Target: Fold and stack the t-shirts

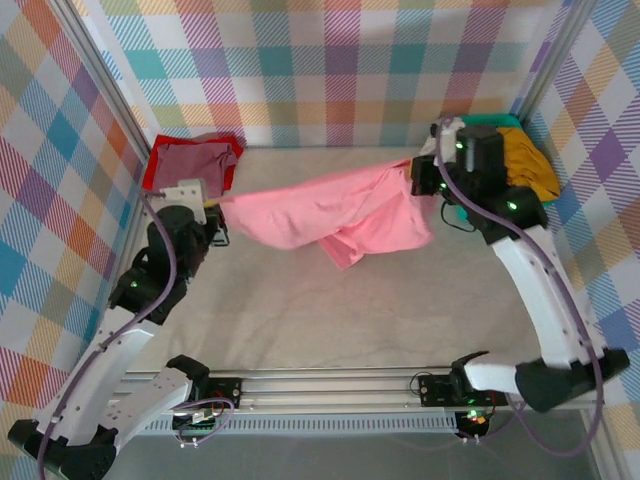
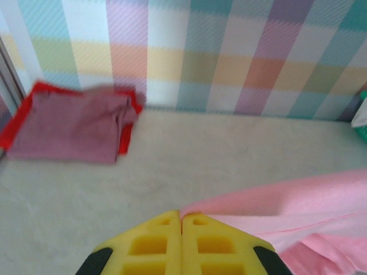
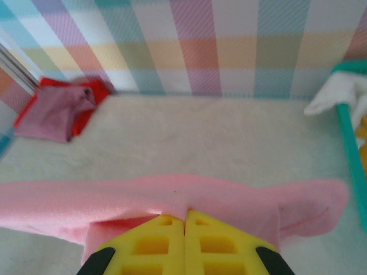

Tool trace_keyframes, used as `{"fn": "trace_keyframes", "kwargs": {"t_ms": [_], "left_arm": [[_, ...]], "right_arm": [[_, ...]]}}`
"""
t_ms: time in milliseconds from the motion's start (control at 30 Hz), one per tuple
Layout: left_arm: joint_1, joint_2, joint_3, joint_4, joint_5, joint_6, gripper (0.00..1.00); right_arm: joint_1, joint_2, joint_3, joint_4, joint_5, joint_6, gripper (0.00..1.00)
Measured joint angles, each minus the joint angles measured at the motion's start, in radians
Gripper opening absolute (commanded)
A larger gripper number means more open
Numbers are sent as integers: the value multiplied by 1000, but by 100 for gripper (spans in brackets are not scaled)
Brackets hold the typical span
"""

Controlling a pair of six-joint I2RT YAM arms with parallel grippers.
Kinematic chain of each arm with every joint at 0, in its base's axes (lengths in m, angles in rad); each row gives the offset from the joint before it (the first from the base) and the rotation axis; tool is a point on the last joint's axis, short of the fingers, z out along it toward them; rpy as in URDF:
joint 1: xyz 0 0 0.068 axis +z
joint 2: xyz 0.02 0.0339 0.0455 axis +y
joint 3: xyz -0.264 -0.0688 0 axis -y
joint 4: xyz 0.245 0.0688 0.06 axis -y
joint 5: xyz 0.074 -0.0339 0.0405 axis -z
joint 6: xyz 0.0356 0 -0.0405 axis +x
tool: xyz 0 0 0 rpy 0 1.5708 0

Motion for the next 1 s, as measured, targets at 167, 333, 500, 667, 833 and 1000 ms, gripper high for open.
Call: {"fn": "trace_keyframes", "kwargs": {"t_ms": [167,333,500,667,833,1000], "left_arm": [[1,-19,153,3,43,93,0],[1,-51,288,-56,143,134,0],[1,-42,458,-175,196,157,0],[1,55,633,-238,169,205,0],[68,340,769,-235,165,246,0],[167,734,826,-164,193,287,24]], "right_arm": [[18,-147,13,-2,-64,-44,0],[58,-256,27,-48,-117,-57,0],[60,-325,78,-132,-149,-42,0],[64,-299,169,-171,-108,-11,3],[51,-64,291,-180,18,6,6],[6,338,367,-117,29,40,38]]}}
